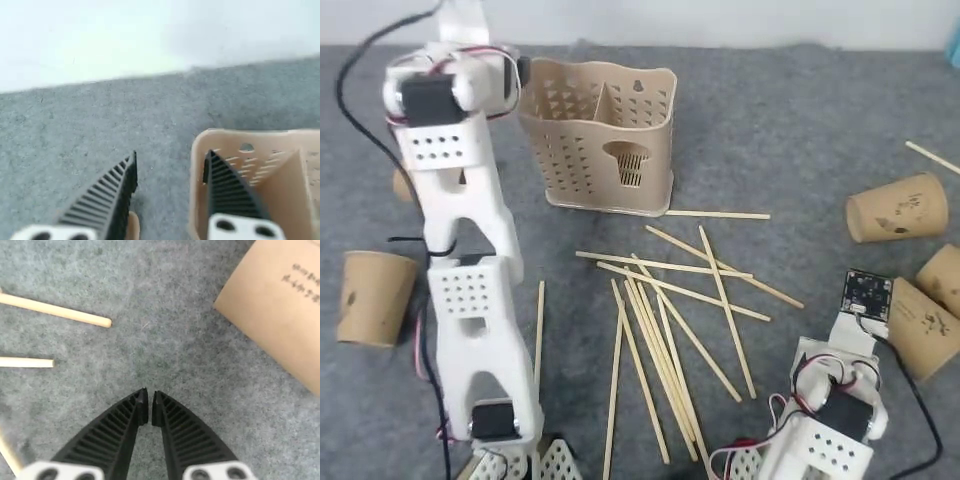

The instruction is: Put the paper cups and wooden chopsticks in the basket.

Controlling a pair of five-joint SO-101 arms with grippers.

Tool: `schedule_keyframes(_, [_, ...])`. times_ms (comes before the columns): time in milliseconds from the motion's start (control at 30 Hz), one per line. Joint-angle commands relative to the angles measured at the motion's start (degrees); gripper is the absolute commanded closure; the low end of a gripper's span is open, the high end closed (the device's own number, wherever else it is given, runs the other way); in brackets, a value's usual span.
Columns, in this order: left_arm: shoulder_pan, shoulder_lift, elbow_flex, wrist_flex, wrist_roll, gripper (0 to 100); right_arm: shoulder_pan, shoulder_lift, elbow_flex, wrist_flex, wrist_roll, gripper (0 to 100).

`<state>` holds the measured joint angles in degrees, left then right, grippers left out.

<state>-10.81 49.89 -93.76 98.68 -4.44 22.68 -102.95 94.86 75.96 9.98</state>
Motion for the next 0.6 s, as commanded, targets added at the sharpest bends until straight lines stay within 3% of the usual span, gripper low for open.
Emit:
schedule_keyframes(0, [-0.1, -10.6, 7.4, 2.1, 0.7, 79, 0.7, -1.0, -2.2, -1.0, 0.4, 96.9])
schedule_keyframes(567, [0.7, -60.2, 67.7, -0.7, 6.3, 79, 0.7, -1.0, -2.1, -0.5, 0.3, 96.9])
